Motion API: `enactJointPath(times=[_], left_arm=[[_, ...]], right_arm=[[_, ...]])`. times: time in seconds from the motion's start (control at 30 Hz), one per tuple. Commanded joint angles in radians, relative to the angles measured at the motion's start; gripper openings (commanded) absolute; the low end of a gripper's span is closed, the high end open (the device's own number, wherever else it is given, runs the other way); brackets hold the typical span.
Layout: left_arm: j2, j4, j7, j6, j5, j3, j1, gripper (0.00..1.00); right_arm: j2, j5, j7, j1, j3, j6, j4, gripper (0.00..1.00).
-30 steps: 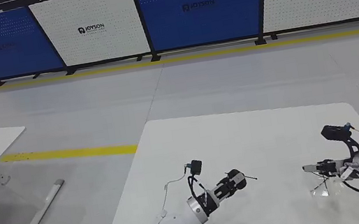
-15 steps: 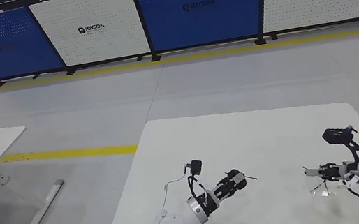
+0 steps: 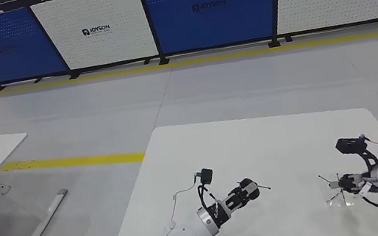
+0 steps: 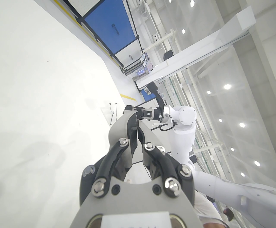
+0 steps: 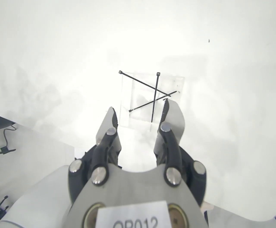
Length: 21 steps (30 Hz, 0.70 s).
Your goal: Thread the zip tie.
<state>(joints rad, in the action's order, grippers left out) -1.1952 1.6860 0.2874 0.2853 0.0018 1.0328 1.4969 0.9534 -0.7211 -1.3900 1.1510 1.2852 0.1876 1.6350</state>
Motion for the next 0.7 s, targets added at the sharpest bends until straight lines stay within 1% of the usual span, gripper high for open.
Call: enactJointPath(times=[0.0, 0.1, 0.33, 0.47, 0.67], left_arm=[[0.0, 0.0, 0.0, 0.0, 0.0, 0.0, 0.0, 0.0], [0.0, 0.0, 0.0, 0.0, 0.0, 0.0, 0.0, 0.0], [0.0, 0.0, 0.0, 0.0, 0.0, 0.0, 0.0, 0.0], [0.0, 0.0, 0.0, 0.0, 0.0, 0.0, 0.0, 0.0], [0.0, 0.0, 0.0, 0.0, 0.0, 0.0, 0.0, 0.0]], right_arm=[[-0.005, 0.002, 0.0, -0.022, -0.033, 0.025, -0.023, 0.39], [-0.014, 0.011, 0.0, -0.049, -0.068, 0.05, -0.05, 0.39], [-0.035, 0.028, 0.0, -0.102, -0.144, 0.09, -0.089, 0.31], [-0.043, 0.036, 0.0, -0.149, -0.213, 0.11, -0.125, 0.32], [-0.053, 0.071, 0.0, -0.202, -0.279, 0.134, -0.162, 0.29]])
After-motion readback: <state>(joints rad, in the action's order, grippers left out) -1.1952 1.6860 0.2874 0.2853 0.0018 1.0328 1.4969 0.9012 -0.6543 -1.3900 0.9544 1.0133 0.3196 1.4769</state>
